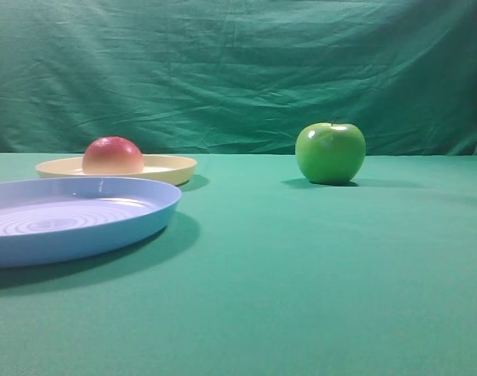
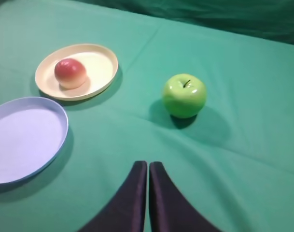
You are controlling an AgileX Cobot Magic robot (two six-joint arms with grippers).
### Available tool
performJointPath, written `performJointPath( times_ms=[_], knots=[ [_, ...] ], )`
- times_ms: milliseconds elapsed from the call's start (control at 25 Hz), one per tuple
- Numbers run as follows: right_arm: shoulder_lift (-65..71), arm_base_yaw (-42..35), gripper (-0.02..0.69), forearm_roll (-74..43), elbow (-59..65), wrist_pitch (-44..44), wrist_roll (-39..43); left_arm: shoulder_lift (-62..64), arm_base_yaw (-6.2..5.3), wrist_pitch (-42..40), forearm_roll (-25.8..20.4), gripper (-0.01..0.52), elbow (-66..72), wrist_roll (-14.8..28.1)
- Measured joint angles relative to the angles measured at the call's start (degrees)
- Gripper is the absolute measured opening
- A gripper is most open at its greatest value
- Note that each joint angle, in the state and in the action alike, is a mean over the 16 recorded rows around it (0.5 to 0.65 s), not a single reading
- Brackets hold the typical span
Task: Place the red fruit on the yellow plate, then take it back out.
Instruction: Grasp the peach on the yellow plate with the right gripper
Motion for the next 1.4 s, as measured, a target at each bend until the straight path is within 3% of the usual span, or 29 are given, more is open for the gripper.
performJointPath(
  times_ms=[520,1120,1280,1400],
  knots=[
    [27.91,1.09,0.0,12.53,-17.87,3.26,-14.95,0.0,0.0,0.0,0.0,0.0,0.0,0.0],
    [58.2,7.58,0.006,12.47,-49.47,8.66,-17.37,0.0,0.0,0.0,0.0,0.0,0.0,0.0],
    [65.71,10.79,0.058,11.83,-58.02,9.5,-17.84,0.0,0.0,0.0,0.0,0.0,0.0,0.02],
    [70.6,12.94,0.145,11.55,-63.16,9.75,-18.64,0.0,0.0,0.0,0.0,0.0,0.0,0.04]
  ],
)
